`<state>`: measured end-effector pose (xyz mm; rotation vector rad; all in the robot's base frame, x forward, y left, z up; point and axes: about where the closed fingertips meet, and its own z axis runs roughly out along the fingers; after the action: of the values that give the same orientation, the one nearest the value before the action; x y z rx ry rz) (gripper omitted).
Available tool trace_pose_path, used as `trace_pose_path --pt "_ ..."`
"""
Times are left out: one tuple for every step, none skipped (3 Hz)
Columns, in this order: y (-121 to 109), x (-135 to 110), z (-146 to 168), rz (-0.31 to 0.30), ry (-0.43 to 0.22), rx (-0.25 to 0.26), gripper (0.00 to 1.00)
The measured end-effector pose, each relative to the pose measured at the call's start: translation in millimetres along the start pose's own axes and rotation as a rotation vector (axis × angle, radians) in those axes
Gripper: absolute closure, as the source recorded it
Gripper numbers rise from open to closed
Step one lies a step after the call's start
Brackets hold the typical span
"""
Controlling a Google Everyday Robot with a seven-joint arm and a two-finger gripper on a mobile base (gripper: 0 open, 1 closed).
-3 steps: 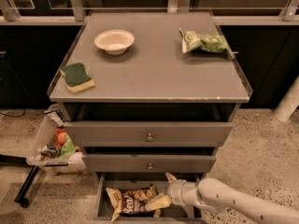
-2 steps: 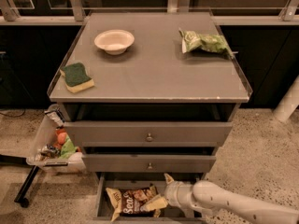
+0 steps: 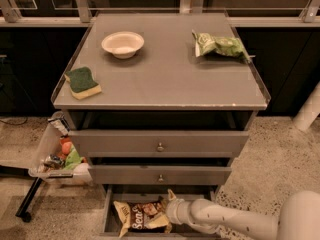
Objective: Pick brown chip bag from bottom drawer and place on counter
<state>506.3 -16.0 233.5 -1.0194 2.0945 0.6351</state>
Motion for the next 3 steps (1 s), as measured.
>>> trace_pose_path --pt "3.4 -1.7 0.0 0.004 -0.002 -0.007 0.0" --pt "3.3 6.5 9.0 0.018 0.028 0.004 0.0" --pt "-0.4 20.9 32.1 0.071 0.044 0.054 0.0"
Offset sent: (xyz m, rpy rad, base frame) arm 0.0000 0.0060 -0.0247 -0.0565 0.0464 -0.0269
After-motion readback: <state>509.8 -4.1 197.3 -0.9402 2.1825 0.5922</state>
